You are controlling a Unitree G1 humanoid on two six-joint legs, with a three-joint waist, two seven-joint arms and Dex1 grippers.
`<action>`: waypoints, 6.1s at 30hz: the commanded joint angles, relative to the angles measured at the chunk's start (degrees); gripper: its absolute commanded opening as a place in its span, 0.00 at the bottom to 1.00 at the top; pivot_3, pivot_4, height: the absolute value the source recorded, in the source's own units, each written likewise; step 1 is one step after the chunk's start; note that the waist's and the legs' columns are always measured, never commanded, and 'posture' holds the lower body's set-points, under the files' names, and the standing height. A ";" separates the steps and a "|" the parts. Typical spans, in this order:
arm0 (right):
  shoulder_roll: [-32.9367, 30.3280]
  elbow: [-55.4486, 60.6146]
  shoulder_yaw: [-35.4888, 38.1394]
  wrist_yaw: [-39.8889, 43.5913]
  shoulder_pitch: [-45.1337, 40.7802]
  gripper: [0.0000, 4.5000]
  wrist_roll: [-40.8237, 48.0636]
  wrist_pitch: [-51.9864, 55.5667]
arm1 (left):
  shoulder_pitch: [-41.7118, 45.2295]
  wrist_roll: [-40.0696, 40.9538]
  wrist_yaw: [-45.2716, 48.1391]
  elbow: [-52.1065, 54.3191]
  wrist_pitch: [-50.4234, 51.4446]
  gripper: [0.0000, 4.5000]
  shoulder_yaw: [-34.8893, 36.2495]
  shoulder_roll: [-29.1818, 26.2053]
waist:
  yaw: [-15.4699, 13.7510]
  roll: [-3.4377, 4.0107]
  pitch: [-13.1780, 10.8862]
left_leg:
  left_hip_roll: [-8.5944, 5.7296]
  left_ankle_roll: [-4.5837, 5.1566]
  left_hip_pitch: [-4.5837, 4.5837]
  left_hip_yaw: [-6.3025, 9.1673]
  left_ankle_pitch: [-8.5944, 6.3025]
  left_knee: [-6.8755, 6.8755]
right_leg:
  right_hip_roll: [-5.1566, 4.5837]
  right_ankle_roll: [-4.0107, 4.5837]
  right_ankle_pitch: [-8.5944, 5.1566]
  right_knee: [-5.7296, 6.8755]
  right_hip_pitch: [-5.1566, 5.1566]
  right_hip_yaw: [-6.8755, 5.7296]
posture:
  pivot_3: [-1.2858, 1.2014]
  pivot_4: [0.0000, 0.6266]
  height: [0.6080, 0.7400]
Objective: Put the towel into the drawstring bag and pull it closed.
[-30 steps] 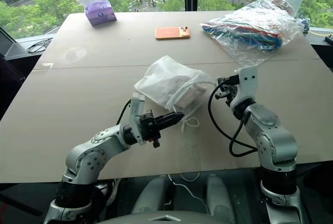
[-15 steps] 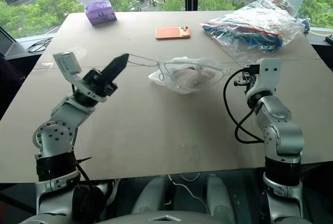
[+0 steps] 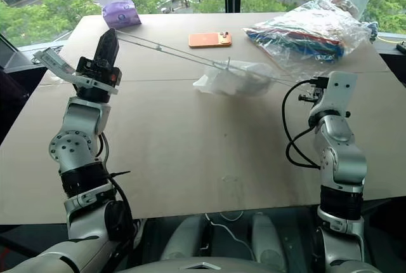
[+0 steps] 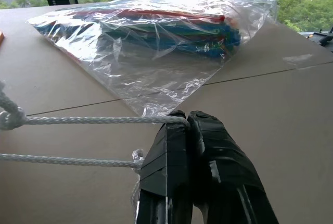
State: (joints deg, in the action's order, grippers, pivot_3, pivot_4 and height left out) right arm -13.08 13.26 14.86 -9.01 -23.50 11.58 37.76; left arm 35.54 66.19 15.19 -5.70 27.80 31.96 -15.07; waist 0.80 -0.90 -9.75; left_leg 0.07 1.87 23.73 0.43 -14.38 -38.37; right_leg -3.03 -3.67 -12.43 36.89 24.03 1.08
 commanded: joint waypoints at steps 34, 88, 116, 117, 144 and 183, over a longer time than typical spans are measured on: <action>-8.31 -0.66 5.37 2.77 -10.89 0.00 0.44 -16.13 | 17.17 -19.74 11.42 -28.21 -22.19 0.01 4.08 -17.09 | 0.85 -0.01 -0.03 | 0.03 0.00 -0.02 -0.11 0.00 0.07 | -0.01 -0.01 0.00 0.00 0.03 0.06 | 0.52 0.24 1.00; -9.55 17.23 0.12 13.29 -16.13 0.00 35.56 3.96 | -2.28 -44.81 34.62 3.42 -3.30 0.97 -46.06 -4.26 | 0.04 -0.03 -0.03 | 0.08 0.05 0.04 -0.11 -0.02 0.04 | -0.04 0.00 0.00 0.09 0.13 0.09 | 0.52 0.24 1.00; -10.27 17.93 0.63 12.30 -14.70 0.00 35.07 3.83 | 9.48 -57.25 31.71 -29.31 -26.65 0.97 -42.16 4.96 | -0.09 0.00 -0.05 | 0.02 0.10 0.07 -0.07 -0.05 -0.02 | -0.03 -0.01 0.01 0.02 0.04 0.00 | 0.52 0.24 1.00; -10.42 18.09 0.72 12.18 -14.57 0.00 35.06 3.91 | 10.13 -57.37 31.88 -30.64 -27.38 0.97 -41.81 5.21 | -0.08 0.01 -0.05 | 0.03 0.10 0.07 -0.07 -0.05 -0.02 | -0.03 -0.01 0.01 0.02 0.04 0.00 | 0.52 0.24 1.00; -18.45 17.69 6.13 11.55 -13.36 0.00 37.05 5.96 | 14.85 -57.59 27.58 -42.77 -36.40 0.21 -33.41 9.26 | 0.01 0.00 -0.06 | 0.06 0.13 0.11 -0.04 -0.06 -0.01 | -0.05 -0.02 0.01 -0.03 0.04 -0.03 | 0.52 0.24 1.00; -17.02 20.58 9.03 8.34 -6.87 0.00 35.81 3.81 | 21.81 -68.55 -13.04 -54.87 -56.12 0.01 -27.62 4.07 | -0.42 -0.01 -0.06 | 0.07 0.13 0.12 -0.02 -0.07 -0.02 | -0.11 -0.04 0.02 -0.03 0.04 -0.03 | 0.52 0.24 1.00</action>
State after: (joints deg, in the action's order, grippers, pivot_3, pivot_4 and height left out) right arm -30.02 31.05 21.47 -0.23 -30.15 46.95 43.08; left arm 56.50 -0.68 7.08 -61.20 -25.79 4.04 -10.06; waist 0.38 -0.91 -9.81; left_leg 0.14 2.01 23.85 0.42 -14.45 -38.39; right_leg -3.15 -3.71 -12.41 36.87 24.07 1.05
